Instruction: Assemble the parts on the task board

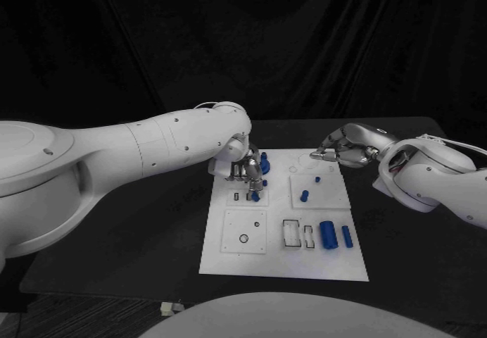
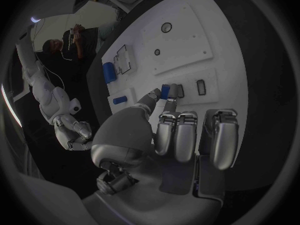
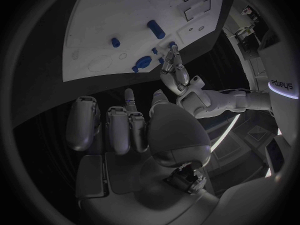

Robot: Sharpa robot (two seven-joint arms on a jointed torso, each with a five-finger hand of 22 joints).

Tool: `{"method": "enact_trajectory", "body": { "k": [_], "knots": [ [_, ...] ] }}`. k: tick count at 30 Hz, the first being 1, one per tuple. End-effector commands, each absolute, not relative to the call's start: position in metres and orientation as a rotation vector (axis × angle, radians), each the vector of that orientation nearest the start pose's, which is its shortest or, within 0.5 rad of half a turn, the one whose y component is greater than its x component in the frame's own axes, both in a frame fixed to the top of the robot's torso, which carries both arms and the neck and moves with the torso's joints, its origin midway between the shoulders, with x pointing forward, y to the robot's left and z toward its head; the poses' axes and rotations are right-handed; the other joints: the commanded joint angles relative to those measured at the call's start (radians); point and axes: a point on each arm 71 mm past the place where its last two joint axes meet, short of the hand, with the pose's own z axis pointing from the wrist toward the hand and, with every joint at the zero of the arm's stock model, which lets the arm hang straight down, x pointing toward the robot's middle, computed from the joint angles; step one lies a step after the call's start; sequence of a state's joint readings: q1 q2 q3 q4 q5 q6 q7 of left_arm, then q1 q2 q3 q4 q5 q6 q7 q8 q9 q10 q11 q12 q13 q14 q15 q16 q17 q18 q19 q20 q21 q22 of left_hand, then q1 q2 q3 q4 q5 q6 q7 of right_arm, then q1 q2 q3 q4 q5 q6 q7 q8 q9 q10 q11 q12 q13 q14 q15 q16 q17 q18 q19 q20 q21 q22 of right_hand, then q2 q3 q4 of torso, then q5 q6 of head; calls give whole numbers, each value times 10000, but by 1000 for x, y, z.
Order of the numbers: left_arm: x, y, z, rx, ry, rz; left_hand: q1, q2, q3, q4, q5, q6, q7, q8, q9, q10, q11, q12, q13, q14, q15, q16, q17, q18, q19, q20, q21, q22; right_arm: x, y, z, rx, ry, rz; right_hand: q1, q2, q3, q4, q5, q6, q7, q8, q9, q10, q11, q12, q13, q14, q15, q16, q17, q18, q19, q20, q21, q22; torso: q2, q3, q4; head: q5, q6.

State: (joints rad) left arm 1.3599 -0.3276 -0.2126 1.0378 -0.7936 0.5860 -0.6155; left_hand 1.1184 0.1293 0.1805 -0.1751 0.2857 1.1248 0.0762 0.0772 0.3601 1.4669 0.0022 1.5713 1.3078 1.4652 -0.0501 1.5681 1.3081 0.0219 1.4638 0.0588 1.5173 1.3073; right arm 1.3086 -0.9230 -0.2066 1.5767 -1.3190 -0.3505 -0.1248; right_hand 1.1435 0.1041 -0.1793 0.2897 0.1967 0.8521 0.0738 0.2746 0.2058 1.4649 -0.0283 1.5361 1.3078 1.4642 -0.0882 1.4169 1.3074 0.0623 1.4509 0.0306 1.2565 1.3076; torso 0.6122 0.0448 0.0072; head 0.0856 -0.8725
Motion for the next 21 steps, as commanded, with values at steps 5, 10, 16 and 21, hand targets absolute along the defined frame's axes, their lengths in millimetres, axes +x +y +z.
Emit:
{"method": "enact_trajectory", "body": {
  "k": [5,10,16,21],
  "knots": [
    [524,92,-233,770,27535,-3379,-32,-82,1110,-968,194,85,-53,106,127,1039,-72,-6,2630,1056,-71,27,2627,-5,521,-37,-58,1920,472,-232,-192,-528,17562,5943,78,57,-68,-16,38,-6,29,44,10,753,84,-63,2037,513,82,-68,360,54,-56,17,-81,1735,5,4,1,4,-2],
    [521,97,-232,653,27462,-3459,-82,-86,1139,-968,167,77,-48,112,152,1039,-70,-6,2630,1056,-71,27,2627,-2,514,-37,-68,1910,472,-234,-193,-510,17579,5916,84,56,-70,-17,37,-5,29,44,10,750,84,-67,2031,514,82,-65,366,55,-58,18,-84,1734,1,3,-3,16,-2],
    [522,108,-227,559,27193,-3308,-185,-74,1213,-960,118,24,-41,104,196,1039,-66,-6,2630,1056,-71,27,2627,5,499,-37,-90,1890,472,-235,-194,-479,17599,5880,84,56,-70,-17,37,-5,29,44,10,750,84,-67,2031,514,82,-65,366,55,-58,18,-84,1734,2,0,2,42,-2],
    [524,117,-224,553,26846,-2981,-328,-66,1278,-928,33,-16,-42,101,247,1039,-65,-6,2630,1056,-69,27,2627,7,496,-36,-101,1883,472,-235,-195,-465,17609,5879,84,56,-70,-17,37,-5,29,44,10,750,84,-67,2031,514,82,-65,366,55,-58,18,-84,1734,-8,3,2,66,-2]
  ]
}}
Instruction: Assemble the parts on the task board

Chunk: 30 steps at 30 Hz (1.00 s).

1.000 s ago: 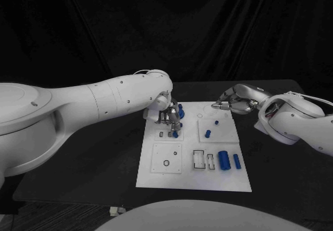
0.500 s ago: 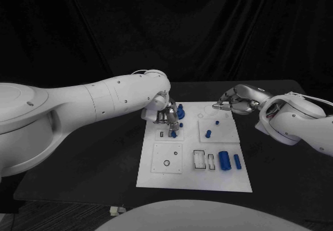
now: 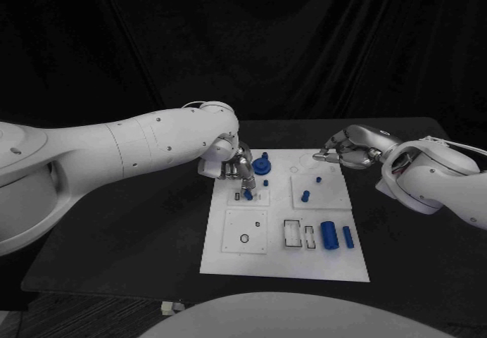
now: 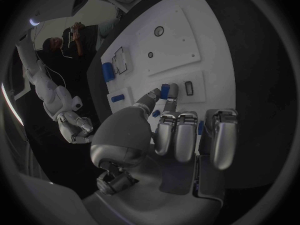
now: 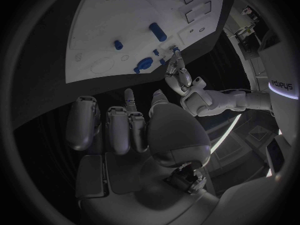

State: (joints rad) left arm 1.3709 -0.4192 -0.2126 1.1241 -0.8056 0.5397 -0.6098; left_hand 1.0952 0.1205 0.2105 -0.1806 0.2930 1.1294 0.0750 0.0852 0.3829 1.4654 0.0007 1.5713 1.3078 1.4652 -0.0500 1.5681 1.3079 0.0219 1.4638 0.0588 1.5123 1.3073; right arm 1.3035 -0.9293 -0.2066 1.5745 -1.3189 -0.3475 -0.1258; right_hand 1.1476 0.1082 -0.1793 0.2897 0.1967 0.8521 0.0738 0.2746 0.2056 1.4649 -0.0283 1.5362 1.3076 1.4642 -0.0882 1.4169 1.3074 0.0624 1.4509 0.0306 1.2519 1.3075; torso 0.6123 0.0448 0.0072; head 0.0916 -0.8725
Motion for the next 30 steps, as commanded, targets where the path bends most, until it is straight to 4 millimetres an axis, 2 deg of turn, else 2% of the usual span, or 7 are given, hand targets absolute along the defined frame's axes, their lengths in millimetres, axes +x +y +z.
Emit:
{"method": "enact_trajectory", "body": {
  "k": [1,10,13,19,26,30],
  "knots": [
    [524,119,-224,552,26807,-2946,-106,29,987,-869,-42,-65,-29,21,23,1054,-50,-5,2630,1056,-70,27,2629,11,487,-36,-60,1872,472,-236,-195,-462,17613,5878,43,16,-70,-17,37,-5,29,44,12,750,84,-67,2032,514,82,-65,366,54,-58,18,-38,1735,-21,8,2,12,-2],
    [523,123,-222,521,26518,-2851,-222,53,1042,-822,-81,-89,-31,23,65,1054,-52,-5,2630,1056,-74,27,2629,14,482,-38,-73,1863,471,-235,-197,-458,17671,5893,58,17,-76,-15,38,-5,29,44,13,738,86,-82,2011,506,84,-85,340,59,-67,19,-61,1729,-58,19,-5,67,-2],
    [523,123,-222,472,26432,-2819,-282,49,1055,-798,-99,-99,-32,23,84,1054,-53,-5,2630,1056,-75,27,2629,14,484,-39,-74,1866,471,-234,-198,-474,17692,5913,58,17,-76,-15,38,-5,29,44,13,738,86,-82,2011,506,84,-85,340,59,-67,19,-61,1729,-92,32,5,65,-2],
    [524,123,-222,382,26306,-2806,-449,54,1093,-714,-121,-124,-38,22,130,1054,-58,-5,2630,1056,-80,27,2629,16,481,-43,-86,1859,471,-233,-199,-479,17718,5917,65,19,-78,-14,40,-6,29,44,13,735,86,-87,2005,503,85,-93,330,61,-73,20,-76,1725,-117,29,39,45,-2],
    [523,120,-222,403,26268,-2838,-578,41,1113,-646,-206,-144,-45,19,166,1054,-63,-5,2630,1056,-85,27,2629,24,462,-47,-114,1834,470,-233,-201,-469,17766,5913,87,25,-80,-16,58,-8,30,42,12,728,87,-96,1991,498,87,-104,317,63,-77,22,-87,1722,-96,20,21,76,-2],
    [523,118,-223,436,26277,-2849,-637,39,1129,-613,-261,-162,-46,13,183,1054,-67,-5,2630,1056,-89,27,2629,37,431,-49,-155,1792,470,-233,-201,-461,17771,5913,103,27,-82,-17,71,-10,30,41,12,715,87,-113,1967,488,88,-128,285,74,-98,23,-140,1707,-100,29,18,83,-2]
  ]
}}
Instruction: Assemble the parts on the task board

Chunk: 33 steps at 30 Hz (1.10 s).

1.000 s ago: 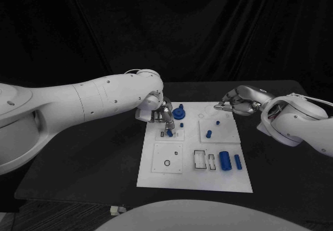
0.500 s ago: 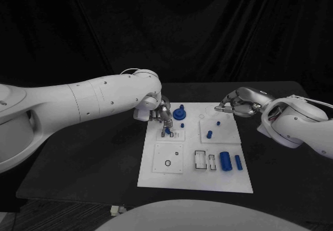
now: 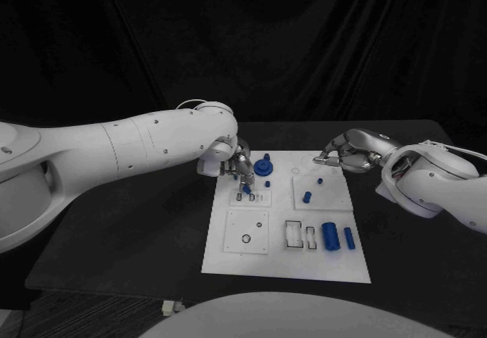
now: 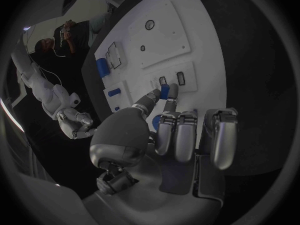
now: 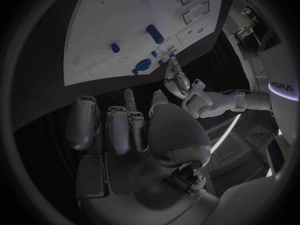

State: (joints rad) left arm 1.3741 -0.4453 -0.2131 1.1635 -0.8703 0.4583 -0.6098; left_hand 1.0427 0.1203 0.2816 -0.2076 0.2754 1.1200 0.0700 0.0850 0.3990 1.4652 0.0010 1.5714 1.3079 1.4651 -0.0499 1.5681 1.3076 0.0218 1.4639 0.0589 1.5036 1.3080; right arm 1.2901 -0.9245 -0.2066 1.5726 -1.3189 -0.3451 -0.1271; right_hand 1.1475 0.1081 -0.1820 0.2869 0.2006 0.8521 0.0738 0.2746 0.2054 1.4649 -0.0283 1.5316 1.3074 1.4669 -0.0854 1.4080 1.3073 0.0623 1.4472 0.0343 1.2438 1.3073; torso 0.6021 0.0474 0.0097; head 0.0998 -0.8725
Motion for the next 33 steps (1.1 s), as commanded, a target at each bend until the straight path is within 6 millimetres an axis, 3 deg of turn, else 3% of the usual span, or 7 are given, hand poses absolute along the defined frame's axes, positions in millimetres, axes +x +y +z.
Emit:
{"method": "enact_trajectory", "body": {
  "k": [1,30,33],
  "knots": [
    [523,118,-223,441,26281,-2849,-130,41,426,-333,-106,-72,1,13,29,1056,-73,-6,2629,1057,-91,27,2632,38,430,-51,-70,1785,470,-233,-201,-459,17771,5913,103,27,-55,10,32,-10,30,41,14,715,87,-68,1969,461,60,-39,285,75,-61,-14,-59,1709,2,2,-5,1,-2],
    [520,119,-231,304,26346,-2867,-348,70,524,-186,-144,-81,-14,19,112,1056,-96,-6,2629,1057,-113,27,2632,55,394,-71,-132,1735,469,-234,-202,-443,17774,5907,142,36,-66,16,72,-28,33,31,11,692,92,-97,1930,443,65,-77,239,90,-94,-9,-139,1687,-5,3,1,42,-2],
    [520,119,-231,284,26333,-2870,-471,47,530,-101,-319,-103,-18,8,140,1056,-99,-6,2629,1057,-116,27,2632,61,378,-74,-160,1713,469,-234,-202,-441,17779,5904,142,36,-66,16,72,-28,33,31,11,692,92,-97,1930,443,65,-77,239,90,-94,-9,-139,1687,-7,0,-3,43,-2]
  ]
}}
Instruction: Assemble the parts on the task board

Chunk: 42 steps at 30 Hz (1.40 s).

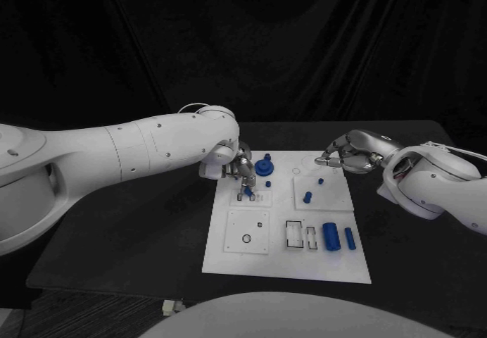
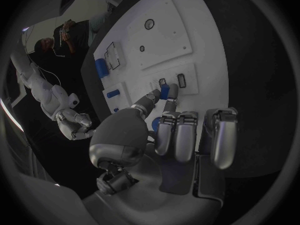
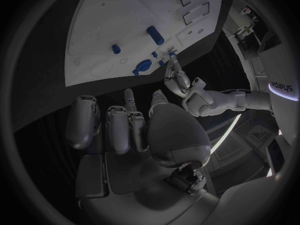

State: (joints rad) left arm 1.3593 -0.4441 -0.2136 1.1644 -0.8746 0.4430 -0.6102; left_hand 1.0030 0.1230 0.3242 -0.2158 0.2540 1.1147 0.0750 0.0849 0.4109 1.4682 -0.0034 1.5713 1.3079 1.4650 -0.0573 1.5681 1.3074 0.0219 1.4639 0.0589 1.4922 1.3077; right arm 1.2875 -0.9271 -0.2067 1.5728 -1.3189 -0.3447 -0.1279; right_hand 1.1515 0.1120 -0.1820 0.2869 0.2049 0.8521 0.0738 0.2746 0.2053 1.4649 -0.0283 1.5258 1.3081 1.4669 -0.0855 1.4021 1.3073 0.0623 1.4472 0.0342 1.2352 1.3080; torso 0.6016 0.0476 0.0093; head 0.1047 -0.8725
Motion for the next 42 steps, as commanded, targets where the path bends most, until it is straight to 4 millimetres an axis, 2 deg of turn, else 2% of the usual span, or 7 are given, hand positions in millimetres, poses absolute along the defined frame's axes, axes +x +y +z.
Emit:
{"method": "enact_trajectory", "body": {
  "k": [1,7,28,31,38,42],
  "knots": [
    [520,119,-231,282,26334,-2869,-108,13,111,9,-211,-51,-73,9,35,1026,-58,-5,2629,1058,-44,27,2634,62,375,-77,-54,1712,469,-235,-202,-438,17781,5899,103,-3,-66,16,30,-28,32,31,11,692,92,-38,1923,444,65,-18,239,90,-95,-9,-53,1680,0,0,0,-5,-2],
    [519,119,-232,308,26361,-2870,-233,-13,111,122,-487,-63,-71,0,73,1026,-58,-5,2629,1058,-47,27,2634,72,352,-84,-94,1681,469,-235,-202,-429,17776,5894,103,-3,-66,16,30,-28,32,31,11,692,92,-38,1923,444,65,-18,239,90,-95,-9,-53,1680,3,1,-1,-13,-2],
    [517,120,-233,400,26469,-2879,-285,-38,107,162,-527,-87,-68,-17,80,1026,-56,-5,2629,1058,-47,27,2634,105,271,-84,-200,1574,468,-235,-202,-422,17790,5888,113,4,-76,21,40,-35,33,27,10,685,93,-47,1911,433,68,-42,209,92,-101,-6,-67,1677,-1,0,-3,-18,-2],
    [517,120,-233,392,26471,-2875,-332,-55,108,205,-652,-112,-63,-35,89,1026,-52,-5,2629,1058,-44,27,2634,119,236,-82,-251,1528,469,-235,-202,-422,17790,5887,113,4,-76,21,40,-35,33,27,10,685,93,-47,1911,433,68,-42,209,92,-101,-6,-67,1677,2,0,1,-23,-2],
    [516,120,-233,404,26474,-2883,-481,-96,60,400,-1279,-119,-56,-59,136,1026,-48,-5,2629,1058,-40,27,2634,127,222,-77,-301,1505,469,-235,-202,-425,17790,5895,126,8,-84,22,50,-38,34,25,10,680,94,-53,1903,431,69,-44,209,97,-110,-5,-91,1671,0,0,2,-12,-2],
    [516,119,-234,418,26480,-2892,-531,-114,24,465,-1388,-118,-52,-64,145,1026,-43,-5,2629,1058,-38,27,2634,137,199,-77,-339,1473,469,-235,-202,-424,17785,5898,126,8,-84,22,50,-38,34,25,10,680,94,-53,1903,431,69,-44,209,97,-110,-5,-91,1671,0,0,0,-2,-2]
  ]
}}
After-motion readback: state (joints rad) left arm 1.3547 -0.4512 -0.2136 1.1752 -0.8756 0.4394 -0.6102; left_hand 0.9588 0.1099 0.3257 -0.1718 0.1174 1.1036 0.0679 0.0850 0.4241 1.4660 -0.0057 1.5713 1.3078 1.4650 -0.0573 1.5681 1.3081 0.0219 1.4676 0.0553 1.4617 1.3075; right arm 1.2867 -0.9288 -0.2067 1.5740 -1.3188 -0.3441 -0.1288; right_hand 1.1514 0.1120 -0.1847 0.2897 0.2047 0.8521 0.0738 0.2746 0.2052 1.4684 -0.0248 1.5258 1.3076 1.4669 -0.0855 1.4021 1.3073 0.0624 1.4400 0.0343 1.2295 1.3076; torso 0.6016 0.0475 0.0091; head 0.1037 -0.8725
